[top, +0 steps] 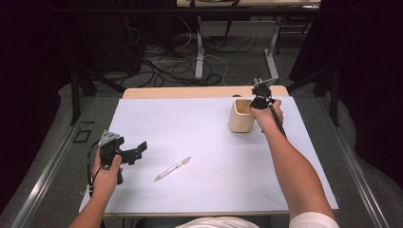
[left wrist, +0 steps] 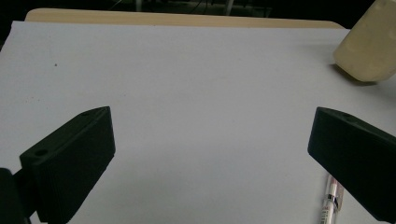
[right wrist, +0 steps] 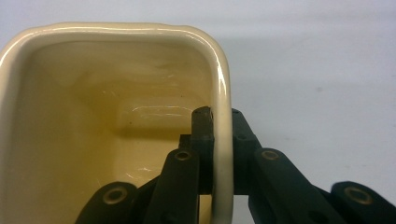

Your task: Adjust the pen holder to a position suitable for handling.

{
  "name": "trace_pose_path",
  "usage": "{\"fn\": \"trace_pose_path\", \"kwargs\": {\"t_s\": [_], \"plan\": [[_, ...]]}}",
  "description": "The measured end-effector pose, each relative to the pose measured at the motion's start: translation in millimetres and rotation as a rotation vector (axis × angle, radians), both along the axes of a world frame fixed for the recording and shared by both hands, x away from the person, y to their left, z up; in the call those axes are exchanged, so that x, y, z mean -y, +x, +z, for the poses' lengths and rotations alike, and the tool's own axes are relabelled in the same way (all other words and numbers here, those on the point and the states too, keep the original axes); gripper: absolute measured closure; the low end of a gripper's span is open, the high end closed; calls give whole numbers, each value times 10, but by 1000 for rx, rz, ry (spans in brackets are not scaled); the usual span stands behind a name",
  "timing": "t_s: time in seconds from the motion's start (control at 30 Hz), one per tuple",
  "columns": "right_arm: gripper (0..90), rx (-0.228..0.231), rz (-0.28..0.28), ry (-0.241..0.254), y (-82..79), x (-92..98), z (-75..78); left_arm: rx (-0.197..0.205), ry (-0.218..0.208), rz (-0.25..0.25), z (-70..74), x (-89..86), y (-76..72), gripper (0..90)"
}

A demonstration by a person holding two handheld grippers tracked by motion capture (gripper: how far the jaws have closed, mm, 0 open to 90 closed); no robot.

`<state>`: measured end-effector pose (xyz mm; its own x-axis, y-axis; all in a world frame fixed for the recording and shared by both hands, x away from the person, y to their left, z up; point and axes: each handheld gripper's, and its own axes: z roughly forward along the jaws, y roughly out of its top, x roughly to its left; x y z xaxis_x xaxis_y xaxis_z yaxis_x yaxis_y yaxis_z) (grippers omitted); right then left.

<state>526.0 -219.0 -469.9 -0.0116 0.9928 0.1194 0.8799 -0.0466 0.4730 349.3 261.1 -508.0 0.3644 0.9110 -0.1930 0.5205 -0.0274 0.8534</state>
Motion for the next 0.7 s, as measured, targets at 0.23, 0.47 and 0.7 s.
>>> {"fn": "trace_pose_path", "kwargs": {"t_s": [0.23,0.47,0.7], "plan": [[844,-11,66,-3,-57,-340,17,3,-2,0,4,-1,-3,6],[844,-3,174,13,-152,-679,4,3,-2,-2,9,-5,-6,6],[844,-31,212,-8,-210,-902,42,4,-2,-2,10,-4,-6,6]]}}
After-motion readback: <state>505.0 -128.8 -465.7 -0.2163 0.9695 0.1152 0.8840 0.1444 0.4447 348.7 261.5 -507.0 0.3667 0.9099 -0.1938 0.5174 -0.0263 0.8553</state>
